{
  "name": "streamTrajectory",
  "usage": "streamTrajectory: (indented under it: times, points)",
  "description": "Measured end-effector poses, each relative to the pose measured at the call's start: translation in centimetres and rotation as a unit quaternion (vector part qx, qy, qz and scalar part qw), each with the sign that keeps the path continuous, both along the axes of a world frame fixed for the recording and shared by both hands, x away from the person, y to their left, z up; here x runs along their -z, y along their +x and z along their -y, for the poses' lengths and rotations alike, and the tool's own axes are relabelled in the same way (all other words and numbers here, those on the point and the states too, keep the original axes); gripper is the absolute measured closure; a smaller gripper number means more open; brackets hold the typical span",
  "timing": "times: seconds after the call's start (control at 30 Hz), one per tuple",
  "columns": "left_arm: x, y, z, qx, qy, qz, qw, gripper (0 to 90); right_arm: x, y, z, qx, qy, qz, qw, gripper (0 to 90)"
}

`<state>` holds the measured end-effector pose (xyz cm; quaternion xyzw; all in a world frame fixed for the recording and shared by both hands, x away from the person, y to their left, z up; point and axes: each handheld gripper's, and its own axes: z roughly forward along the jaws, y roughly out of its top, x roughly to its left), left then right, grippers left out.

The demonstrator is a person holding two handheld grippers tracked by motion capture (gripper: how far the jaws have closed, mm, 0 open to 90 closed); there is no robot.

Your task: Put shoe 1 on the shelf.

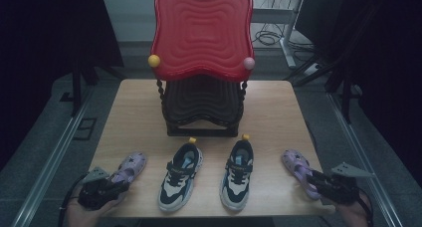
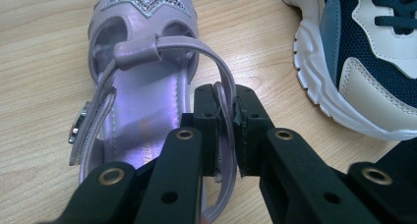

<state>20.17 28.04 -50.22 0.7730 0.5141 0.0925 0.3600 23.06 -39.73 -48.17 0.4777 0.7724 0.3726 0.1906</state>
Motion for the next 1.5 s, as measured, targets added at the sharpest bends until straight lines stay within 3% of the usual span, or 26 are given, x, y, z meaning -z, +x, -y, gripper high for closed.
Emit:
streamTrajectory:
  times: [0.4, 0.7, 0.93, 1.07, 1.5]
  points:
    - [0.1, -0.1, -0.1, -0.003, -0.006, 0.004, 1.0000, 82.6, 0.1, 0.0, -0.3, -0.007, -0.007, -0.013, 0.9999, 66.6]
    - [0.1, 0.0, -0.1, -0.004, -0.008, 0.003, 1.0000, 82.6, 0.9, 0.2, -1.1, -0.016, -0.018, -0.038, 0.9990, 66.6]
    - [0.1, 0.1, 0.0, -0.002, -0.009, 0.003, 1.0000, 82.7, 1.7, 0.8, -1.8, -0.014, -0.039, -0.054, 0.9977, 75.4]
    - [0.2, 0.0, 0.0, -0.002, -0.009, 0.004, 0.9999, 83.0, 1.7, 0.9, -1.8, -0.014, -0.036, -0.060, 0.9974, 81.4]
    - [-0.2, 0.0, -0.5, -0.024, -0.029, 0.022, 0.9991, 85.6, 1.6, 0.8, -0.9, -0.007, -0.019, -0.045, 0.9988, 85.0]
